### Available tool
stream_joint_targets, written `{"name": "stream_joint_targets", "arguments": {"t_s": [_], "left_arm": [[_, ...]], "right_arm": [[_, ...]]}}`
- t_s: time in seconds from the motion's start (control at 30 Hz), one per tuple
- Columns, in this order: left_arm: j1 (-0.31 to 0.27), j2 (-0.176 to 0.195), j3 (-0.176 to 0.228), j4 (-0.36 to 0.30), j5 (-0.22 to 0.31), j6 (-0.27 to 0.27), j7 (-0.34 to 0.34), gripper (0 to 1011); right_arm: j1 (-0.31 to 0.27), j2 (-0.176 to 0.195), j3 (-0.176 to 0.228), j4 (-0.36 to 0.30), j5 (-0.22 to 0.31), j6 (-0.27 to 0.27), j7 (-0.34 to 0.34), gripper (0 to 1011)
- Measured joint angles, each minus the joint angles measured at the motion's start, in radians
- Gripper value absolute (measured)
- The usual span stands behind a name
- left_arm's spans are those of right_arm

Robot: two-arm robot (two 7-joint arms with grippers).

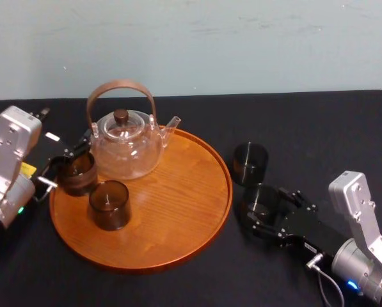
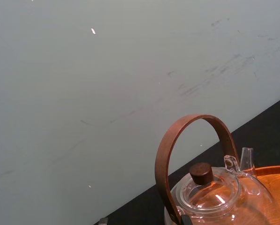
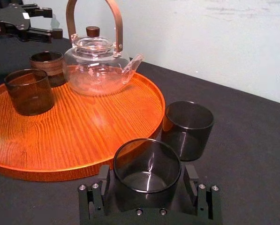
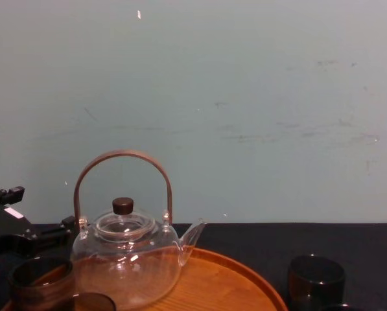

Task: Pick up the glass from the table and place it on the tray.

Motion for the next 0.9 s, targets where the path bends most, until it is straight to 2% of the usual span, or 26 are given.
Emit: {"name": "stream_joint_targets", "arguments": {"t_s": [0.47,0.57,0.63,0.9], "left_arm": [[0.000,0.000,0.000,0.000,0.000,0.000,0.000,1001],[0.000,0.000,0.000,0.000,0.000,0.000,0.000,1001],[0.000,-0.001,0.001,-0.001,0.001,0.000,-0.001,1001],[0.000,0.000,0.000,0.000,0.000,0.000,0.000,1001]], "right_arm": [[0.055,-0.054,0.003,0.073,-0.032,0.014,0.032,1002],[0.054,-0.052,0.003,0.072,-0.032,0.014,0.032,1002],[0.072,-0.064,-0.003,0.095,-0.036,0.017,0.038,1002],[0.065,-0.065,0.003,0.088,-0.040,0.017,0.043,1004]]}}
